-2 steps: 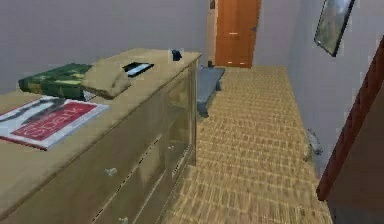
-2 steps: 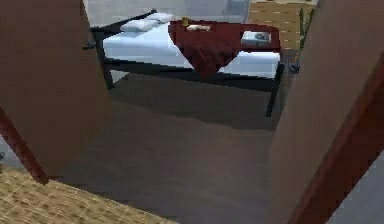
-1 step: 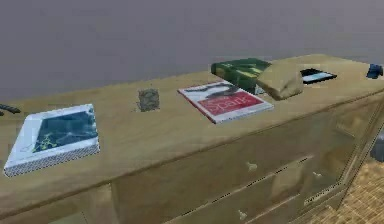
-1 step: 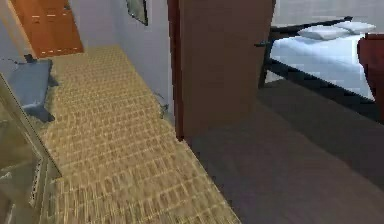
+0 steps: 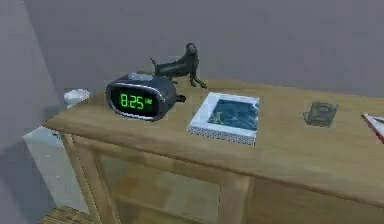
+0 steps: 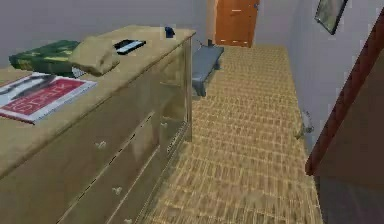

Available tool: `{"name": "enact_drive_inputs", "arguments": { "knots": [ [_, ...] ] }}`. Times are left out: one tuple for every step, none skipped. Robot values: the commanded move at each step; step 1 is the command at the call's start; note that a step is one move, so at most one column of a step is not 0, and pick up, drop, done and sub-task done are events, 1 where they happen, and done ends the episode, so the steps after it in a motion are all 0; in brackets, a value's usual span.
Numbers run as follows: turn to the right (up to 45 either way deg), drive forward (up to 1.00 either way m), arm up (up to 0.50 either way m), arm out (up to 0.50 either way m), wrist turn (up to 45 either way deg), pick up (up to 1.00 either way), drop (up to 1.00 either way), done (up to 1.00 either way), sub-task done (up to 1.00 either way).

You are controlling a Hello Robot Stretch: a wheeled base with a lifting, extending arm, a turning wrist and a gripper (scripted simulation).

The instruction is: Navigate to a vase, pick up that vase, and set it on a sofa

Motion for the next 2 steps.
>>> {"name": "enact_drive_inputs", "arguments": {
  "knots": [
    [-45.0, 0.00, 0.00, 0.00, 0.0, 0.00, 0.00, 0.00, 0.00],
    [-12.0, 0.00, 0.00, 0.00, 0.0, 0.00, 0.00, 0.00, 0.00]
  ]
}}
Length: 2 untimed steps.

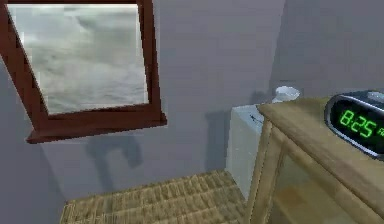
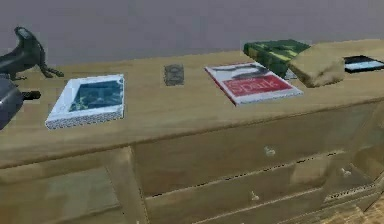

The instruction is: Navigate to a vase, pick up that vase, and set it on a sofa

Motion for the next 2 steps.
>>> {"name": "enact_drive_inputs", "arguments": {
  "knots": [
    [0.0, 0.90, 0.00, 0.00, 0.0, 0.00, 0.00, 0.00, 0.00],
    [-21.0, 0.00, 0.00, 0.00, 0.0, 0.00, 0.00, 0.00, 0.00]
  ]
}}
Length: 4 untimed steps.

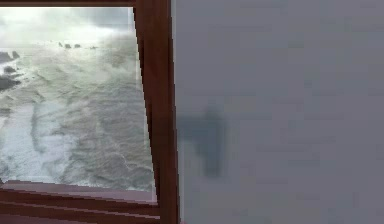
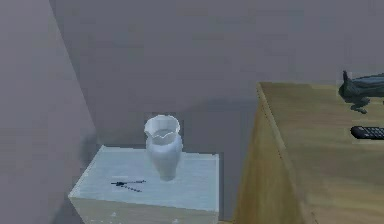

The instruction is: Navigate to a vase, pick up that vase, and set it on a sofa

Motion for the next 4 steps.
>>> {"name": "enact_drive_inputs", "arguments": {
  "knots": [
    [0.0, 0.00, 0.50, 0.00, 0.0, 0.00, 0.00, 0.00, 0.00],
    [0.0, 0.00, 0.38, 0.00, 0.0, 0.00, 0.00, 0.00, 0.00],
    [0.0, 0.00, 0.00, 0.22, 0.0, 0.00, 0.00, 0.00, 0.00],
    [0.0, 0.00, 0.00, 0.00, 45.0, 0.00, 0.00, 0.00, 0.00]
  ]
}}
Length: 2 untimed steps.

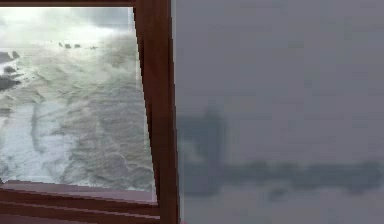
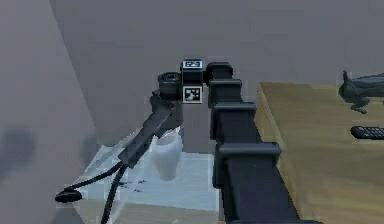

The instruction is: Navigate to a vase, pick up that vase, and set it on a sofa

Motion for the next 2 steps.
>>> {"name": "enact_drive_inputs", "arguments": {
  "knots": [
    [0.0, 0.00, 0.00, 0.00, 45.0, 0.00, 0.00, 0.00, 0.00],
    [0.0, 0.00, 0.00, 0.00, 45.0, 0.00, 0.00, 0.00, 0.00]
  ]
}}
